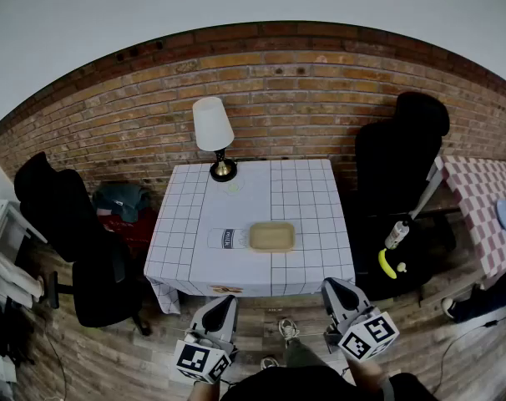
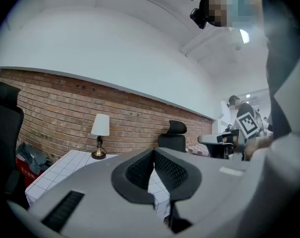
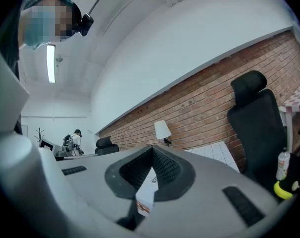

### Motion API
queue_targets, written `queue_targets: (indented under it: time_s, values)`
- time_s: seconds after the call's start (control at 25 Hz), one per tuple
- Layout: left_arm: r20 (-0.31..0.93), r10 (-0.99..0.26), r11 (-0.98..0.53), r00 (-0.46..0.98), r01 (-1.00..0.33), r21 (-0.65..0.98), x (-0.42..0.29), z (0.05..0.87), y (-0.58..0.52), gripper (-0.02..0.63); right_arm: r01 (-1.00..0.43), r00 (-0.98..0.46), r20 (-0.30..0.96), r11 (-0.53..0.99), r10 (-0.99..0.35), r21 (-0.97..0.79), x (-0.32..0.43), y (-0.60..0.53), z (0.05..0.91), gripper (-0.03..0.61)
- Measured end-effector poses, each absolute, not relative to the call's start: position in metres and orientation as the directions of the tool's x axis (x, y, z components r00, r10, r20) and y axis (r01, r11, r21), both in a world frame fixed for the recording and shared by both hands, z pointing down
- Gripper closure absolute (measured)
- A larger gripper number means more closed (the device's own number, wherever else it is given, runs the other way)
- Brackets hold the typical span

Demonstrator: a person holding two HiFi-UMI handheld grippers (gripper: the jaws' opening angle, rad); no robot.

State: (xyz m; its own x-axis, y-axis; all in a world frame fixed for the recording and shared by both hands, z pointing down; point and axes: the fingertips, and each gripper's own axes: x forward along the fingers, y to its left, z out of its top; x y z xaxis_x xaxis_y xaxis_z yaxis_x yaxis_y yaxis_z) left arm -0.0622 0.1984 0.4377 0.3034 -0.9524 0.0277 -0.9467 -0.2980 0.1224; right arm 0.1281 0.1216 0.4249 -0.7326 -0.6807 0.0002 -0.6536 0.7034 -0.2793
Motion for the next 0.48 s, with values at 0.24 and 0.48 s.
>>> queue_targets:
  time_s: [0.24,0.48]
  values:
    - [0.021,-0.953,-0.297,0.302,-0.946,0.129,-0.056,0.435,0.2025,0.603,-0.641,-0.741,-0.007,0.711,-0.672,-0.29,0.1315,0.1253,0.4252,0.575]
    - [0.028,-0.954,-0.293,0.299,-0.946,0.139,-0.0552,0.4381,0.1984,0.603,-0.624,-0.749,-0.019,0.714,-0.663,-0.319,0.1311,0.1217,0.4279,0.574]
